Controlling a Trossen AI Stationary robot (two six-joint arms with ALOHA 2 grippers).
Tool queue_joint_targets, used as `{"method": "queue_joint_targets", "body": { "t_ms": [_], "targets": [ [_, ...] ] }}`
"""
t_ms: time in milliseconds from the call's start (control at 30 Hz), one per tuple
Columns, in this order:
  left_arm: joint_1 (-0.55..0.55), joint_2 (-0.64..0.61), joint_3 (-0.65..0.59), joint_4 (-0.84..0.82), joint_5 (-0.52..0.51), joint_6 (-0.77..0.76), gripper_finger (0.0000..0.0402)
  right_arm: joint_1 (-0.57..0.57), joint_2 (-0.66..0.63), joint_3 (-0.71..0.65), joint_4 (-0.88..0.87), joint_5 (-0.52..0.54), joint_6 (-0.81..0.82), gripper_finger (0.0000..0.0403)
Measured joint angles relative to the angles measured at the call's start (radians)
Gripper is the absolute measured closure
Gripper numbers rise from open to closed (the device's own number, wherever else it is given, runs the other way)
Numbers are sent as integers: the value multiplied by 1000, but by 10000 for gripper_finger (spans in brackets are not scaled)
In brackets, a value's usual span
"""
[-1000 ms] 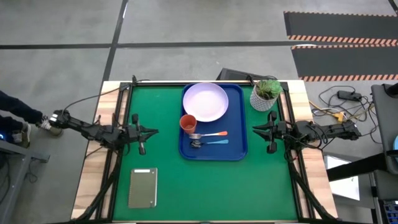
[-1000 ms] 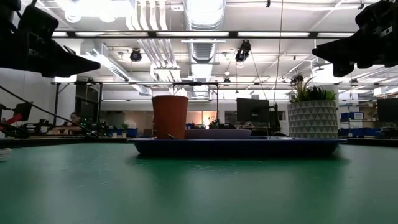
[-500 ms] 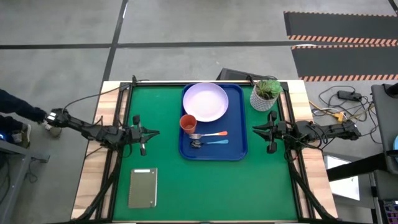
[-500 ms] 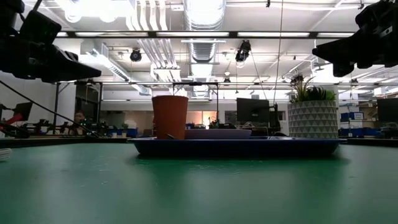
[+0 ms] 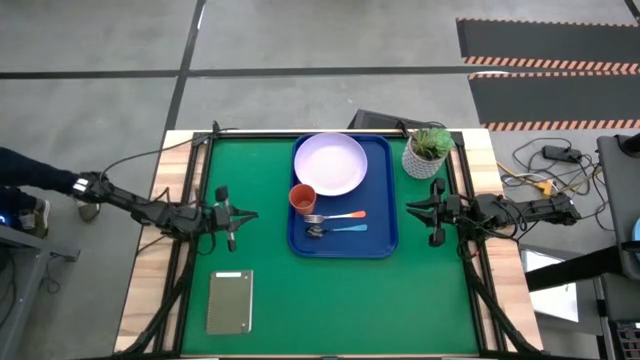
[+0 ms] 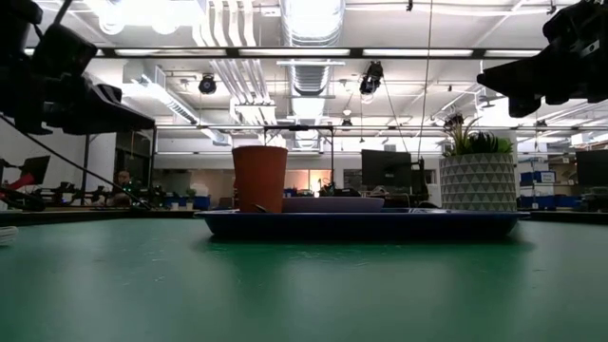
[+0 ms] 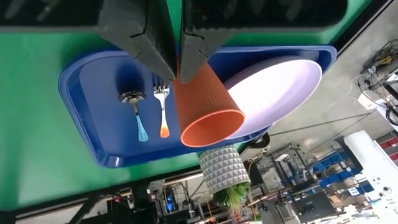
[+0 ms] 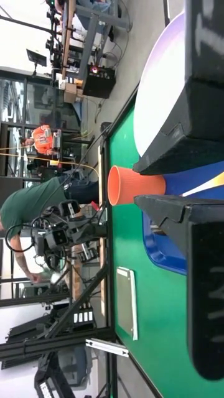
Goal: Pick and place plate/cup/fork/spoon on tray
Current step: Return to Home Position
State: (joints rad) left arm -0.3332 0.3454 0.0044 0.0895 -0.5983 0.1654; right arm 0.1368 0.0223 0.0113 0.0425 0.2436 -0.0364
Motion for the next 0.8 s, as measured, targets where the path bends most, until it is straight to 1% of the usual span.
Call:
{"method": "queue_joint_targets", "body": {
  "t_ms": [800],
  "targets": [
    [0, 81, 0, 0, 0, 0, 402, 0, 0, 0, 0, 0, 0, 351]
  ]
}}
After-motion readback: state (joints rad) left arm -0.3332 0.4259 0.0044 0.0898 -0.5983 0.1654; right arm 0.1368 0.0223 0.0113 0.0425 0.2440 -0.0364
